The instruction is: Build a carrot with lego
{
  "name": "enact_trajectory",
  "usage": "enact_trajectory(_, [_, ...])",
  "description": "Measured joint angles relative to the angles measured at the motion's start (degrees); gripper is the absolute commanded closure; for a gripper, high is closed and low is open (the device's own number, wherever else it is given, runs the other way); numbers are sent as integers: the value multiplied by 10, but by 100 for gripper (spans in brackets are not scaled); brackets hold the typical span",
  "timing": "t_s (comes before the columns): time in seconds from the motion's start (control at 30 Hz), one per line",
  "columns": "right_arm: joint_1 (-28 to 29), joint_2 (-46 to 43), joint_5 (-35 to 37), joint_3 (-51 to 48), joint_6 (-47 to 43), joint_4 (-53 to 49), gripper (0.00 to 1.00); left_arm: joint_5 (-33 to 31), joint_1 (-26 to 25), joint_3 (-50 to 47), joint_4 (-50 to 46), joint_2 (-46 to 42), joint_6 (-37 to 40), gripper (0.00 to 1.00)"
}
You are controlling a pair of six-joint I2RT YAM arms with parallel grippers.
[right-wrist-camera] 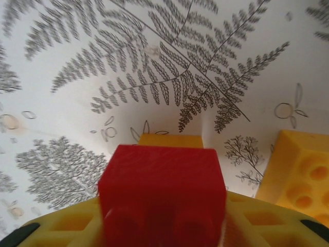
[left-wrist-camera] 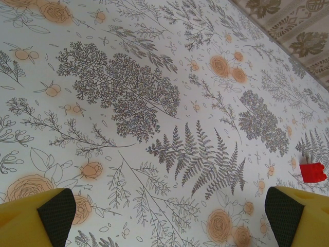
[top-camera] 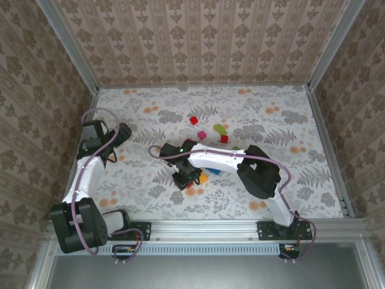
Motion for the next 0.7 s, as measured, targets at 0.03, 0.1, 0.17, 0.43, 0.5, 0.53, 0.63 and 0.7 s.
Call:
enact_trajectory(0.03, [0,1,0,0,-2,-1,47,0,0,0,0,0,0,1])
enact_trajectory(0.1, [0,0,2,0,-5,-1,44,0,0,0,0,0,0,1])
enact_trajectory(0.17, [0,-4,3,0,-9,-1,39,0,0,0,0,0,0,1])
enact_trajectory(0.43, [0,-74,22,-1,-12,-7,29,0,0,0,0,0,0,1])
enact_trajectory(0.5, [-1,-108,33,-5,-12,-10,29,0,0,0,0,0,0,1])
enact_trajectory(0.53, [-2,-123,37,-8,-12,-11,29,0,0,0,0,0,0,1])
enact_trajectory(0.63, [-11,-166,48,-28,-12,-11,31,1,-1,0,0,0,0,1])
enact_trajectory(0.7, [-21,-181,52,-47,-12,-11,32,2,-1,0,0,0,0,1])
